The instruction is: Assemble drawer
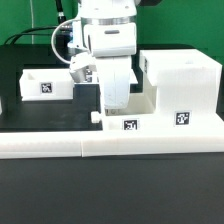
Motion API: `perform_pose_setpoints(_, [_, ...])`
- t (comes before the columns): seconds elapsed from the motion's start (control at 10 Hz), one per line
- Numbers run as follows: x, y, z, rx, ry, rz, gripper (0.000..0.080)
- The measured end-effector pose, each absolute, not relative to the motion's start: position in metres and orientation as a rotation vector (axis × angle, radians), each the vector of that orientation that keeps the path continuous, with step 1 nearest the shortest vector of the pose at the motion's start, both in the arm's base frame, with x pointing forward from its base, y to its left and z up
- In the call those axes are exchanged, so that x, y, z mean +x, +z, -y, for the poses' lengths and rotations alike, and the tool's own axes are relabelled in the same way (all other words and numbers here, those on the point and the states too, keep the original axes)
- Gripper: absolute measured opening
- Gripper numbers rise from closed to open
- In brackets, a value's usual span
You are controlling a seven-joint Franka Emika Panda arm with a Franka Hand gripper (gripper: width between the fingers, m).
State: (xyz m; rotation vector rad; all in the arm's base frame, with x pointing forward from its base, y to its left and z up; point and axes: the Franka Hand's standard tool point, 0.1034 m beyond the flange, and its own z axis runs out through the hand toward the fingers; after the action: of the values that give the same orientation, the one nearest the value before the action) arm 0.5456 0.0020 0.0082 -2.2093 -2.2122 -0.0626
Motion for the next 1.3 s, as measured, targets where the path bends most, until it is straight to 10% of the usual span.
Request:
perform_pose_setpoints(0.8, [0.549, 0.010, -0.018, -2.262, -0.066, 2.165, 0.0042])
perform_pose_setpoints(1.0, [0.549, 0.010, -0.017, -2.263, -0.066, 2.164, 0.0292])
perform_pose_setpoints(1.1, [0.550, 0.014, -0.017, -2.262, -0.050, 2.159, 0.0292])
perform_pose_setpoints(1.2, [0.553, 0.023, -0.015, -2.261, -0.035, 2.158, 0.0484])
perform_pose_setpoints(1.3, [0.556, 0.032, -0.013, -2.259, -0.012, 2.154, 0.0484])
